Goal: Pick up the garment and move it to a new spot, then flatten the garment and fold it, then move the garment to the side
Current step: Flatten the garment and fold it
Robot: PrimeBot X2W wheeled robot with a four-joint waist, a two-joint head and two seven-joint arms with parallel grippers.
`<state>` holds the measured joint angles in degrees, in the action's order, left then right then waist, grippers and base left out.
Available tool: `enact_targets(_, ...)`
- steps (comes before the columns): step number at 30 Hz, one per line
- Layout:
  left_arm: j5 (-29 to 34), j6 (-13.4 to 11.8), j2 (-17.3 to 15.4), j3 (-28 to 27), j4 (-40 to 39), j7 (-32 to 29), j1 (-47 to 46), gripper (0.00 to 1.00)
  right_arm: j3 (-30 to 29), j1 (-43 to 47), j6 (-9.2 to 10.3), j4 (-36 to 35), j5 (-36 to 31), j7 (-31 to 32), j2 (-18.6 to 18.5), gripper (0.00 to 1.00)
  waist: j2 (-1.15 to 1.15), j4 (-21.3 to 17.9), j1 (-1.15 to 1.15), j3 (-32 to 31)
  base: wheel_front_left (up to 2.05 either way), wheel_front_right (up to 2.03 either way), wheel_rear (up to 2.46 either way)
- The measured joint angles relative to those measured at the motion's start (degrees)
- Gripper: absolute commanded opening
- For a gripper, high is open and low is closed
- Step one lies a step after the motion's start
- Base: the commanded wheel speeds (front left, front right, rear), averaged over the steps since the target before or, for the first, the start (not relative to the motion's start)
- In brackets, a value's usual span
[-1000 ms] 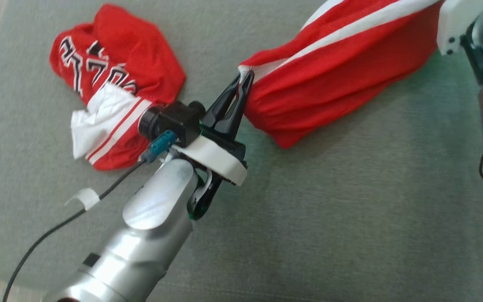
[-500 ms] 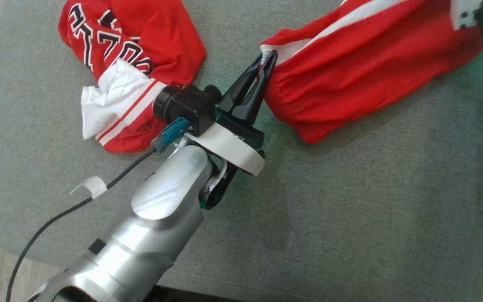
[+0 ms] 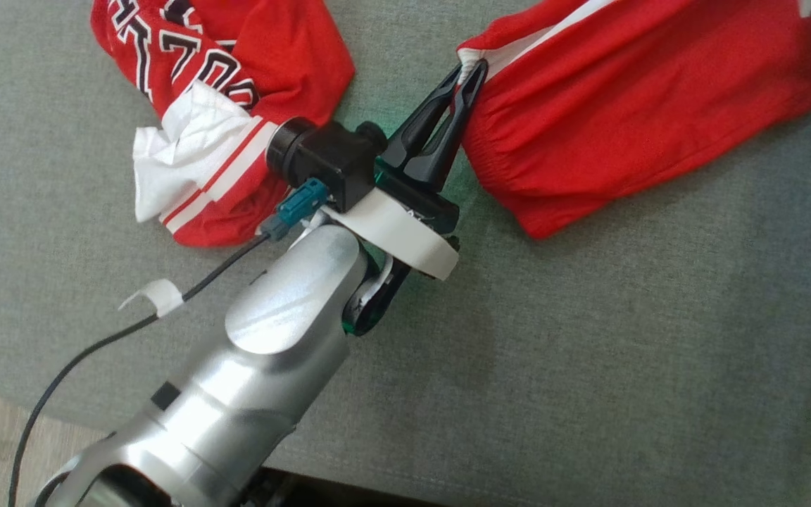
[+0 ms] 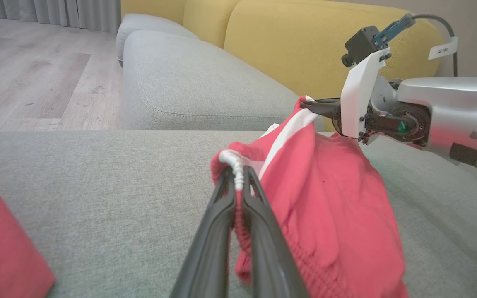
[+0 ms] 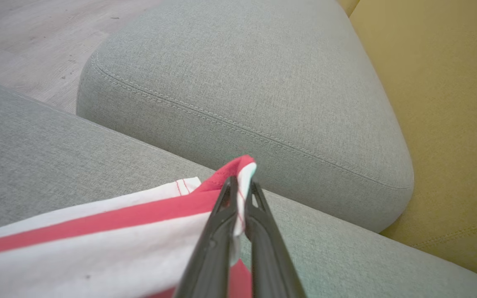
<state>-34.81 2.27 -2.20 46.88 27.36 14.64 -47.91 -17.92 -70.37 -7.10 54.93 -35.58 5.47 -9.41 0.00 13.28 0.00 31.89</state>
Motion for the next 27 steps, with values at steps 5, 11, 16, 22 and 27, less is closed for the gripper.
enact_targets(5, -0.01, -0.11, 0.09, 0.53, 0.22, 0.0, -0.24, 0.92, -1.34, -0.46, 0.0, -0.43, -1.42, -0.64, 0.35, 1.0, 0.0, 0.25, 0.0, 0.69, 0.0, 0.0, 0.0)
enact_targets(11, 0.0, -0.63, 0.1, 0.81, 0.99, 0.07, -0.38, 1.0, -2.87, -0.53, 0.0, -0.64, -1.82, -2.25, 0.89, 1.0, 0.0, 0.26, 0.0, 0.01, 0.0, 0.0, 0.0)
enact_targets(16, 0.12, -1.36, 0.12, -0.08, 1.75, 0.07, -0.31, 1.0, -6.72, 0.22, 0.0, -0.69, -1.83, -5.1, 1.3, 1.0, 0.0, -0.06, 0.0, -2.49, 0.0, 0.0, 0.0)
enact_targets(22, 2.75, -2.4, 0.12, -2.98, 2.98, 0.07, 0.66, 1.0, -11.1, 3.78, 0.0, 1.58, -0.74, -11.2, 2.71, 1.0, 0.0, -0.67, -0.01, -6.68, 0.0, 0.0, 0.0)
enact_targets(27, 7.2, -3.97, -0.33, -6.69, 3.32, 0.07, 3.96, 1.0, -12.15, 6.5, 0.0, 5.66, 3.7, -18.02, 4.03, 1.0, 0.0, -1.76, -0.02, -11.79, 0.0, 0.0, 0.0)
